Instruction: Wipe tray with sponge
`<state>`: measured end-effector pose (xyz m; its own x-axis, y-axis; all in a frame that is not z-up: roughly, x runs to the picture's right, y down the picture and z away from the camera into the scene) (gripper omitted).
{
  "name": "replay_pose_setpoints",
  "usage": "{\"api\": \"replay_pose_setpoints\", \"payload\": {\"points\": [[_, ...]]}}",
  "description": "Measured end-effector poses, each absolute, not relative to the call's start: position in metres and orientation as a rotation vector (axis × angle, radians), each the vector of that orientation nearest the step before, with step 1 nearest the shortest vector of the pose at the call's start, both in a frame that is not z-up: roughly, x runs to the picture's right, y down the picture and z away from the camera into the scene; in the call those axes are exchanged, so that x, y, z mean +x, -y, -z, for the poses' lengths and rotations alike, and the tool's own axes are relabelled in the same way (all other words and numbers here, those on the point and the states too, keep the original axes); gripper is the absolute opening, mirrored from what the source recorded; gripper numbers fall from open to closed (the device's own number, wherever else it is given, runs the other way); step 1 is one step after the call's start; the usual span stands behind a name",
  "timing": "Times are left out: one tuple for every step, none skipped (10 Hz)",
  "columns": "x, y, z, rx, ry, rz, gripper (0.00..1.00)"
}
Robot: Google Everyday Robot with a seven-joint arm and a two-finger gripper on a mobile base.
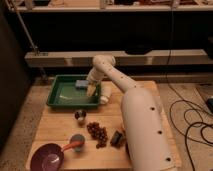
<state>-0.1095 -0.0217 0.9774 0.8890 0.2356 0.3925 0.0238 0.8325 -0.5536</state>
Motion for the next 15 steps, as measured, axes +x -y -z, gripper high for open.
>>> {"api": "replay_pose_setpoints", "payload": {"points": [[-0.109,0.022,-0.981,-0.583,0.465,-0.119,0.80],[-0.107,0.020,-0.986,-0.583,0.463,-0.127,0.80],[-0.107,0.020,-0.988,-0.583,0.463,-0.133,0.80],[-0.105,0.020,-0.992,-0.584,0.461,-0.143,0.80],[-0.103,0.019,-0.996,-0.587,0.457,-0.149,0.80],[-0.104,0.019,-0.999,-0.589,0.455,-0.154,0.80],[-0.104,0.019,-1.000,-0.589,0.453,-0.155,0.80],[-0.105,0.023,-1.002,-0.587,0.454,-0.159,0.80],[-0.105,0.026,-1.003,-0.584,0.455,-0.161,0.80],[-0.104,0.030,-1.005,-0.580,0.457,-0.164,0.80],[-0.104,0.035,-1.005,-0.576,0.463,-0.166,0.80],[-0.103,0.037,-1.007,-0.575,0.466,-0.168,0.80],[-0.103,0.039,-1.008,-0.574,0.468,-0.169,0.80],[-0.103,0.041,-1.009,-0.573,0.471,-0.170,0.80],[-0.103,0.043,-1.011,-0.574,0.474,-0.172,0.80]]}}
